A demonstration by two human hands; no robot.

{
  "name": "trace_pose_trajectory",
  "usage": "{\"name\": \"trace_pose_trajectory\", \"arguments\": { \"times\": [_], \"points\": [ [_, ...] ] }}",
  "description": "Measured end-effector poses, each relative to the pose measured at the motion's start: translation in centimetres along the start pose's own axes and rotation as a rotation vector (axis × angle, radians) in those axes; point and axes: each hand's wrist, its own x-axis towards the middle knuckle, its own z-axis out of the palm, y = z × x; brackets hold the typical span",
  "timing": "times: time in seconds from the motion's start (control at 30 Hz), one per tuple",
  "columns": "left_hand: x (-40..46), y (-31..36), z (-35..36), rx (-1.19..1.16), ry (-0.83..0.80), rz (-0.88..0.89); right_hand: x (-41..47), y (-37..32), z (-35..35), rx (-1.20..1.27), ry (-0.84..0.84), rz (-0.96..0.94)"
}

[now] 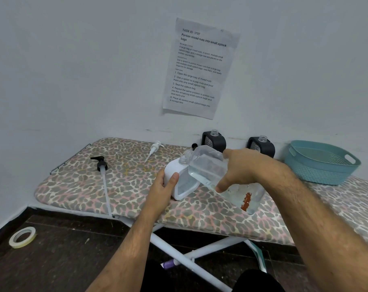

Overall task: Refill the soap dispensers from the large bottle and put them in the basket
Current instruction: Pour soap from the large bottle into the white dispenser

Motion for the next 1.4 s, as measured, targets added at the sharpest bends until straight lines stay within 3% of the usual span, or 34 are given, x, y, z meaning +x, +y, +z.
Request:
{"name": "trace_pose_trajectory", "arguments": {
  "times": [1.4],
  "points": [
    [-0.06,0.19,0.0,-0.009,-0.002,0.0,-0.13,-0.19,-0.28,-0.014,0.0,0.003]
  ]
}}
